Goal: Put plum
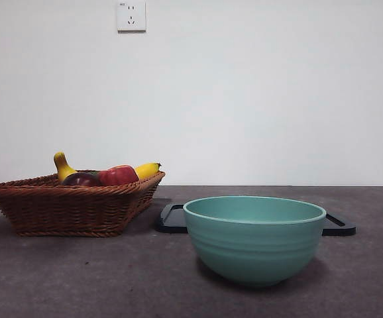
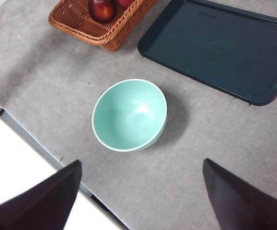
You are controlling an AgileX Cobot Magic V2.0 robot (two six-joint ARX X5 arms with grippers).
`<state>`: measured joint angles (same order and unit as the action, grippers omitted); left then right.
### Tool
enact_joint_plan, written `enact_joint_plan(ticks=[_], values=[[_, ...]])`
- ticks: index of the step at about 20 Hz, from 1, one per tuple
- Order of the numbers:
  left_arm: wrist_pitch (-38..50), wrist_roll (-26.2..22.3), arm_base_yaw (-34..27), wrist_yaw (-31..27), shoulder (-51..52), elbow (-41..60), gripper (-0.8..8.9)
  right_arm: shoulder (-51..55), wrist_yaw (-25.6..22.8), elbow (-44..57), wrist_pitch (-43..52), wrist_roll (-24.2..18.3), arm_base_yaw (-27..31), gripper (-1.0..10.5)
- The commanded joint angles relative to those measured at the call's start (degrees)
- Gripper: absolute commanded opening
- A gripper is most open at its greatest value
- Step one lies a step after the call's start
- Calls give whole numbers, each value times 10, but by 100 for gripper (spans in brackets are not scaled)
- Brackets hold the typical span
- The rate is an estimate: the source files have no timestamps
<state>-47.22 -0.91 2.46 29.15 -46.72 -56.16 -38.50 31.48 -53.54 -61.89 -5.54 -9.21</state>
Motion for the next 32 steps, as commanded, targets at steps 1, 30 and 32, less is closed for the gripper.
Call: enact_joint_plan(ticks=[1, 30, 32], values=[[24, 1, 18, -15, -48, -30, 430, -4, 0, -10, 6, 6, -2, 406], [301, -36, 141, -237, -523, -69, 425, -4, 0, -10, 15, 11, -2, 406], [306, -36, 141, -238, -523, -69, 331, -4, 0, -10, 15, 11, -2, 406]])
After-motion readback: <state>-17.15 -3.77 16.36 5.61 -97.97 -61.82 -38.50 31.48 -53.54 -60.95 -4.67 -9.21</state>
